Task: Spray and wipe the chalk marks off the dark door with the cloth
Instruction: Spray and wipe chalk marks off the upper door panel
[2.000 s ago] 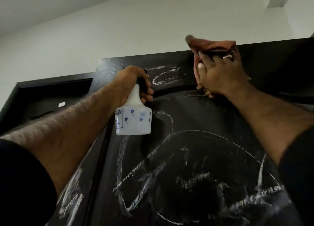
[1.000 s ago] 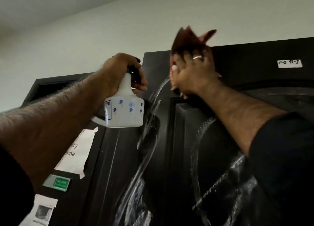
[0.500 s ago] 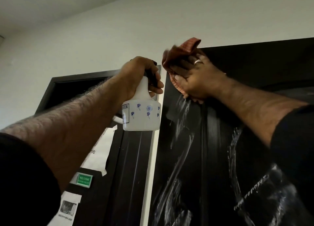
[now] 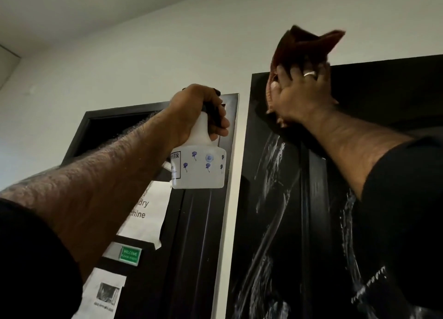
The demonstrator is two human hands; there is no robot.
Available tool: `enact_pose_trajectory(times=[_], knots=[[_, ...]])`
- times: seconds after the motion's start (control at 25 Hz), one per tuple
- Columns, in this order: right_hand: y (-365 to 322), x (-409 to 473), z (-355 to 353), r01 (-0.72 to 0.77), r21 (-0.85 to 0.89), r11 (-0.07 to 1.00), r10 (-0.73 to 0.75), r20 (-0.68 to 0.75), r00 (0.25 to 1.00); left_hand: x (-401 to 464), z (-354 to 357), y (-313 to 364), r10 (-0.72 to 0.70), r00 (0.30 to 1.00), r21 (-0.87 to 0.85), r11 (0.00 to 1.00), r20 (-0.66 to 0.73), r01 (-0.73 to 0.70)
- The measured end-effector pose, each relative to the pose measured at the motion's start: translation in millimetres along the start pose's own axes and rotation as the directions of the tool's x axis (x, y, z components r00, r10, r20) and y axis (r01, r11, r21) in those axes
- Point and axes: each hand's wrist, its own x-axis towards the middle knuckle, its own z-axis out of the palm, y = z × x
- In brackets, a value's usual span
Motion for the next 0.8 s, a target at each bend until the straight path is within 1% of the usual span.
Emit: enact_pose_trajectory(times=[0.04, 0.08, 0.12, 0.16, 0.2, 0.24, 0.28, 0.32, 0.36, 0.4, 0.44, 0.48, 0.52, 0.56, 0.6, 0.64, 0.68, 0.72, 0.76, 0.8], knots=[[-9, -5, 7, 0.109, 0.004, 0.994, -0.109, -0.004, 0.994, 1, 0, 0, 0.000, 1.000, 0.001, 1.000, -0.007, 0.000], [-12, -10, 13, 0.266, -0.011, 0.964, -0.266, 0.035, 0.963, 1, 1, 1, -0.002, 1.000, 0.005, 1.000, -0.011, 0.002], [-10, -14, 13, 0.396, -0.009, 0.918, -0.395, 0.061, 0.917, 1, 2, 1, -0.004, 1.000, 0.008, 1.000, -0.011, 0.004], [-2, -11, 9, 0.418, -0.013, 0.908, -0.417, 0.050, 0.907, 2, 2, 1, -0.009, 1.000, 0.007, 1.000, -0.005, 0.009], [5, -8, 3, 0.302, 0.017, 0.953, -0.303, 0.019, 0.953, 2, 2, 1, -0.014, 1.000, 0.008, 1.000, 0.009, 0.014], [4, -9, -1, 0.118, 0.028, 0.993, -0.119, 0.026, 0.993, 3, 3, 1, -0.017, 1.000, 0.005, 1.000, 0.025, 0.017], [-2, -12, 4, 0.003, 0.021, 1.000, -0.003, 0.005, 1.000, 4, 3, 1, -0.018, 0.999, 0.000, 1.000, 0.034, 0.018], [-13, -20, 7, 0.038, 0.029, 0.999, -0.038, -0.007, 0.999, 4, 5, 0, -0.014, 0.999, -0.004, 1.000, 0.037, 0.014], [-18, -27, 14, 0.190, 0.025, 0.981, -0.191, 0.026, 0.981, 5, 6, 0, -0.008, 0.999, -0.004, 1.000, 0.034, 0.008], [-17, -36, 13, 0.348, 0.009, 0.937, -0.348, 0.091, 0.933, 6, 7, -1, -0.001, 1.000, -0.006, 1.000, 0.031, 0.001], [-8, -36, 10, 0.444, 0.016, 0.896, -0.443, 0.104, 0.890, 6, 7, -1, 0.002, 1.000, -0.004, 1.000, 0.030, -0.002], [1, -29, 5, 0.399, 0.000, 0.917, -0.397, 0.074, 0.915, 5, 6, -1, 0.000, 0.999, 0.000, 1.000, 0.032, 0.000], [5, -27, -1, 0.239, 0.014, 0.971, -0.239, 0.053, 0.970, 4, 5, -2, -0.004, 1.000, 0.002, 1.000, 0.031, 0.004], [2, -31, 1, 0.067, -0.005, 0.998, -0.067, 0.038, 0.997, 3, 5, -2, -0.007, 1.000, 0.001, 1.000, 0.027, 0.007], [-7, -40, 5, 0.005, -0.014, 1.000, -0.005, 0.013, 1.000, 1, 4, -2, -0.009, 1.000, 0.002, 1.000, 0.021, 0.009], [-16, -50, 10, 0.094, 0.000, 0.996, -0.094, 0.015, 0.995, 1, 5, -2, -0.011, 1.000, 0.006, 1.000, 0.018, 0.011], [-19, -61, 15, 0.257, 0.004, 0.966, -0.257, 0.063, 0.964, 1, 6, -2, -0.013, 1.000, 0.013, 1.000, 0.016, 0.013], [-14, -69, 14, 0.407, 0.004, 0.913, -0.405, 0.115, 0.907, 0, 6, -1, -0.016, 1.000, 0.020, 1.000, 0.016, 0.015], [-2, -66, 11, 0.470, 0.010, 0.882, -0.468, 0.112, 0.876, -1, 6, -1, -0.018, 1.000, 0.024, 1.000, 0.016, 0.018], [11, -56, 9, 0.396, -0.016, 0.918, -0.394, 0.068, 0.916, -2, 6, -1, -0.020, 1.000, 0.019, 1.000, 0.020, 0.020]])
